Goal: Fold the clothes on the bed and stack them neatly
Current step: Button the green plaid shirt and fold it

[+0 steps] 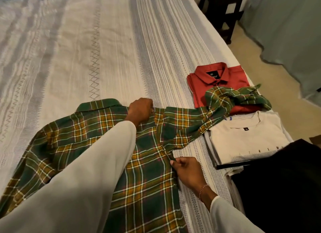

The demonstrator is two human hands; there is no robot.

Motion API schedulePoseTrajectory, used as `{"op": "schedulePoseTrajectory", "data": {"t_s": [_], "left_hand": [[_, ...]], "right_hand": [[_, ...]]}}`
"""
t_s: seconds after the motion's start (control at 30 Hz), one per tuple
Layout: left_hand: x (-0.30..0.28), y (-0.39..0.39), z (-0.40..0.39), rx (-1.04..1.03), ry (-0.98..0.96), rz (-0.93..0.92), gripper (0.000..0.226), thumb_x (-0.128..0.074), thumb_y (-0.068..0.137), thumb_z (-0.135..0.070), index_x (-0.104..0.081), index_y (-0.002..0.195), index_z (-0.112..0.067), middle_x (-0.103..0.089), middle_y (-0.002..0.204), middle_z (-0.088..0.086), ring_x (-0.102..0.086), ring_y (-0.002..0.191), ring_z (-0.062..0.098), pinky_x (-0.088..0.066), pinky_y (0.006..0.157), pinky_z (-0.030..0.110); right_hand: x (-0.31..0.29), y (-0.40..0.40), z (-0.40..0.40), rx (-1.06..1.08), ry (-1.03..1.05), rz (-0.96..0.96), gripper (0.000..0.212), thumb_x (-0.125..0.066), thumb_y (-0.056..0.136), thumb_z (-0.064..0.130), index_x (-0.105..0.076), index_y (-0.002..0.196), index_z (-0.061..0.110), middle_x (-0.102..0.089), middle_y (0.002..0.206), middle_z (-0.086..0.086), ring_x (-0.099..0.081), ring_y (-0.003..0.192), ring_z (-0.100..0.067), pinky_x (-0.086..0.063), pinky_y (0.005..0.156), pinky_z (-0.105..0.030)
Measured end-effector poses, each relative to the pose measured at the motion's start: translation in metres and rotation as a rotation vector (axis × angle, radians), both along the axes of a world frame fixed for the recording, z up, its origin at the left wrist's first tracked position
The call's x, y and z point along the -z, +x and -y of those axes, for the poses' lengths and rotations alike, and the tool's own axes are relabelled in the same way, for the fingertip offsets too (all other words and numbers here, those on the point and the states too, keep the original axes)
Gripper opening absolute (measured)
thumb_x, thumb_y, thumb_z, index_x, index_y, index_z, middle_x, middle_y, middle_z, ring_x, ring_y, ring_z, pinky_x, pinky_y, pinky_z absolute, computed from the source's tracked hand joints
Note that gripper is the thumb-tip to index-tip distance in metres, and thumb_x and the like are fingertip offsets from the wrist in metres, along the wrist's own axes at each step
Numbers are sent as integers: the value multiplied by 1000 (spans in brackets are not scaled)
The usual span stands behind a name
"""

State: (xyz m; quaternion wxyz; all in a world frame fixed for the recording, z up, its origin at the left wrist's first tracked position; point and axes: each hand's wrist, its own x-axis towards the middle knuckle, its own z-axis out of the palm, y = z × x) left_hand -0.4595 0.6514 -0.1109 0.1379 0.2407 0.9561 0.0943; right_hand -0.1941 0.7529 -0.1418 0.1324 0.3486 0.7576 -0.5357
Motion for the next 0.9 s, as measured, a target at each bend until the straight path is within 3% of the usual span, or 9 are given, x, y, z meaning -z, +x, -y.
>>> {"op": "schedulePoseTrajectory", "data": {"t_s": [0.13,0.3,0.47,0.57,0.63,0.77,0.9], "left_hand": [[3,-3,-7,-118,81,-84,18,-53,104,-29,-58,119,-21,-65,116,6,-63,92,25,-54,91,44],[18,19,-8,-224,120,-152,28,-46,106,-30,-52,130,-18,-55,127,15,-64,99,35,-55,93,50],[11,42,-10,-227,266,-159,32,-51,104,-20,-47,134,-9,-45,136,17,-62,103,33,-56,92,45],[8,76,8,-36,214,-272,33,-49,104,-24,-49,132,-7,-52,131,16,-56,108,29,-52,97,41],[8,103,23,163,155,-314,30,-47,104,-30,-54,125,-9,-58,120,13,-55,102,25,-50,92,38],[4,163,52,514,87,-190,36,-44,104,-37,-52,132,-14,-57,124,10,-57,104,21,-53,87,33],[3,206,61,778,-56,-66,43,-38,107,-42,-35,149,-34,-54,121,7,-62,95,21,-54,73,31]], "right_hand": [[2,-2,-3,-56,34,-12,42,-61,100,34,-62,62,18,-62,59,6,-56,59,-12,-46,62,-27],[-2,-2,-2,-86,60,0,40,-61,99,36,-59,64,17,-64,63,1,-61,65,-21,-54,73,-39],[-21,3,1,-140,118,91,47,-77,75,64,-61,72,19,-70,71,2,-66,72,-18,-45,62,-28],[-33,19,5,-204,102,163,55,-84,63,66,-68,75,15,-71,70,2,-67,71,-17,-48,62,-28],[-36,36,10,-248,97,197,50,-89,62,60,-68,71,15,-71,69,1,-67,68,-15,-49,62,-27],[-37,89,28,-254,222,218,29,-87,74,44,-69,76,21,-71,72,7,-66,69,-8,-52,65,-25],[-28,128,40,-182,427,130,19,-74,87,42,-72,84,24,-70,77,8,-62,69,-8,-50,65,-23]]}}
